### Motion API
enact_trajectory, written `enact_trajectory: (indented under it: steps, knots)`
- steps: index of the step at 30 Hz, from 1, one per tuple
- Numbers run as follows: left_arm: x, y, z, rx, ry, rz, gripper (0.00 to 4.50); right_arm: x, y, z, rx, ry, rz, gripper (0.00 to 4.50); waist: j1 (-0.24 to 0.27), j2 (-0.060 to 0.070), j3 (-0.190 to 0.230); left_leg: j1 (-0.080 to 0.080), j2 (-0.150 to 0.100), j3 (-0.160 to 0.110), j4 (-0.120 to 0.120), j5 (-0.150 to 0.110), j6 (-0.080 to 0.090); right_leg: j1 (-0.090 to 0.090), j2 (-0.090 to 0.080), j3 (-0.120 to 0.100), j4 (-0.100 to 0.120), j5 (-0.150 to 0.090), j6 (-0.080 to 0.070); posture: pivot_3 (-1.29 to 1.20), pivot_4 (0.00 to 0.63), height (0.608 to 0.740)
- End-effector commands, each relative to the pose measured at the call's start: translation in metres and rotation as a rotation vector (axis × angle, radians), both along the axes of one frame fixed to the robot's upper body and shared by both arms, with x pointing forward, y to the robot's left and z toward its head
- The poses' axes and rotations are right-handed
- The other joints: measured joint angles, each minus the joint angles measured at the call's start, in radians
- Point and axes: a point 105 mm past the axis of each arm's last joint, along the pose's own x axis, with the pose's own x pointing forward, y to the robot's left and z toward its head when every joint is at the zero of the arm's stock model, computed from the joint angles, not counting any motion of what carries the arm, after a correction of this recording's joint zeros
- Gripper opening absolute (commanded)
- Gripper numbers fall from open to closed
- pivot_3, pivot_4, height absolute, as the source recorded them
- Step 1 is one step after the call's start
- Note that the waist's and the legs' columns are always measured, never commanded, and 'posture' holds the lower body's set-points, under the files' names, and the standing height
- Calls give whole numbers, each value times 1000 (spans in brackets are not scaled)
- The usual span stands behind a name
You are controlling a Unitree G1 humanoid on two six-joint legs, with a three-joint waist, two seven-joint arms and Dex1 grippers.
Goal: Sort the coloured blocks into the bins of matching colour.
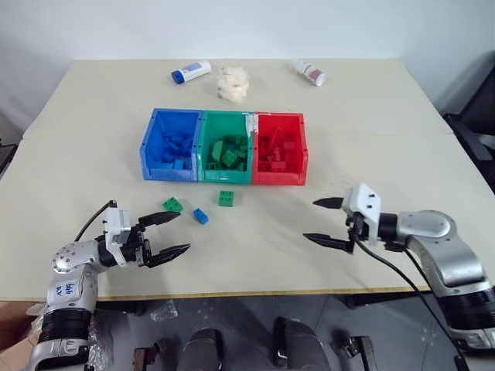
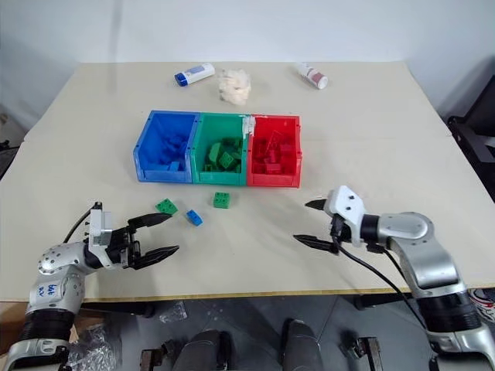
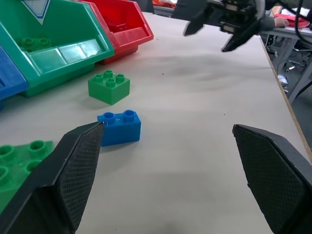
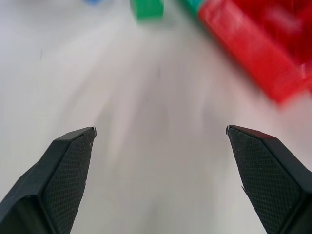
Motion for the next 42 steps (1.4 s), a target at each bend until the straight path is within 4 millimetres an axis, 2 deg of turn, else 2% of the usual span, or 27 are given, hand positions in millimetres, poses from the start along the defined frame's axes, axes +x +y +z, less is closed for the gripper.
enact_trajectory:
  steps: [1,9,13,16,24,27,30,33,36,42]
  knots:
    - [-5,10,6,11,-26,37,4500,-4,-2,13,5,-48,13,4474,0,0,0,0,0,0,0,0,0,0,0,0,0,0,0,0,150,740]
    - [-34,38,9,37,-23,188,4500,6,16,16,62,-57,54,4474,1,0,0,0,0,1,0,0,0,0,0,1,0,0,0,0,150,740]
    - [-57,57,6,53,7,353,4500,11,29,19,104,-58,128,4474,1,0,0,0,0,1,0,-1,1,0,-1,2,-1,1,0,0,150,740]
    - [-66,55,7,54,18,412,4500,14,38,21,131,-53,189,4474,2,0,0,0,0,2,0,-1,2,0,-1,2,-1,1,1,0,150,740]
    - [-65,31,7,68,41,418,4500,23,46,20,132,-59,219,4474,12,0,0,0,0,2,2,-1,2,0,-1,2,-1,1,1,0,150,740]
    - [-60,12,4,79,50,377,4500,24,47,20,137,-64,220,4474,12,0,0,0,0,2,2,-1,2,0,-1,3,-1,2,1,0,150,740]
    - [-34,-20,4,44,40,390,4500,21,45,19,147,-70,213,4474,25,0,0,0,0,2,2,-1,2,0,-1,3,-1,2,1,0,150,740]
    - [-7,-27,2,42,27,489,4500,18,43,19,154,-79,203,4474,32,0,0,-1,0,1,6,-2,3,0,0,3,-1,3,2,0,150,740]
    - [14,-43,-6,97,14,485,4500,15,41,18,160,-87,175,4474,31,-1,-1,-1,0,2,6,-2,3,0,0,3,-1,4,2,0,150,740]
    - [38,-58,-17,132,2,454,4500,8,33,16,170,-102,114,4474,29,-1,-1,-1,0,3,7,-2,3,0,0,3,-1,4,2,0,150,740]
